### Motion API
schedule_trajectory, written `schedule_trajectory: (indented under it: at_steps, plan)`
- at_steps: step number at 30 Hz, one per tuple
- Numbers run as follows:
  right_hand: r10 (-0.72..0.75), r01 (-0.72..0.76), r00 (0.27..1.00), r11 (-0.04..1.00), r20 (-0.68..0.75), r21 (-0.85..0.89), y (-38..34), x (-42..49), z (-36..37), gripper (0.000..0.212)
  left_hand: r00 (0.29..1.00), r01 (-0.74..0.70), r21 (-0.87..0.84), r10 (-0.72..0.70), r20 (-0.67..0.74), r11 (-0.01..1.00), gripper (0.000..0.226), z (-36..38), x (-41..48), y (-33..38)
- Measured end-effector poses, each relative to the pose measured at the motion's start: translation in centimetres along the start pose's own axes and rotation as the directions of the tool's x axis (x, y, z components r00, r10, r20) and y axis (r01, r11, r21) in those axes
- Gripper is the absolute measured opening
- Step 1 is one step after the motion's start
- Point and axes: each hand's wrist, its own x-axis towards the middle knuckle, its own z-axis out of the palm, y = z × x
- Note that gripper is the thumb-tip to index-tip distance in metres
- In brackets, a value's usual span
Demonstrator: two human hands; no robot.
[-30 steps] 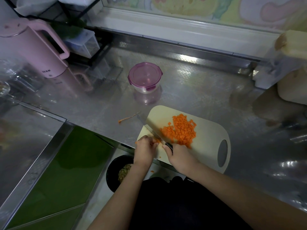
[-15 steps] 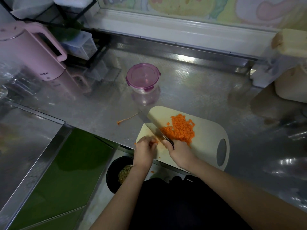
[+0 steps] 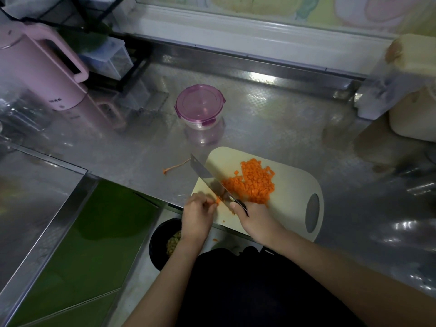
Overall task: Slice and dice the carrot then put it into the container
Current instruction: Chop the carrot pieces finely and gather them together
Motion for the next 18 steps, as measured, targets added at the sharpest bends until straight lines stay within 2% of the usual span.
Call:
schedule_trajectory:
  at_steps: [14, 18]
  plan:
    - [0.012, -0.018, 0.999, 0.988, -0.042, -0.152, -0.7, 0.1, 1.6, 0.05, 0.998, 0.055, 0.061, -0.056, 0.006, 0.997, 0.007, 0.6, 0.1, 0.0]
    - [0.017, -0.02, 0.999, 0.996, -0.041, -0.092, -0.7, 1.1, 1.5, 0.045, 0.999, 0.039, 0.049, -0.04, 0.021, 0.998, 0.003, 0.5, 0.0, 0.1]
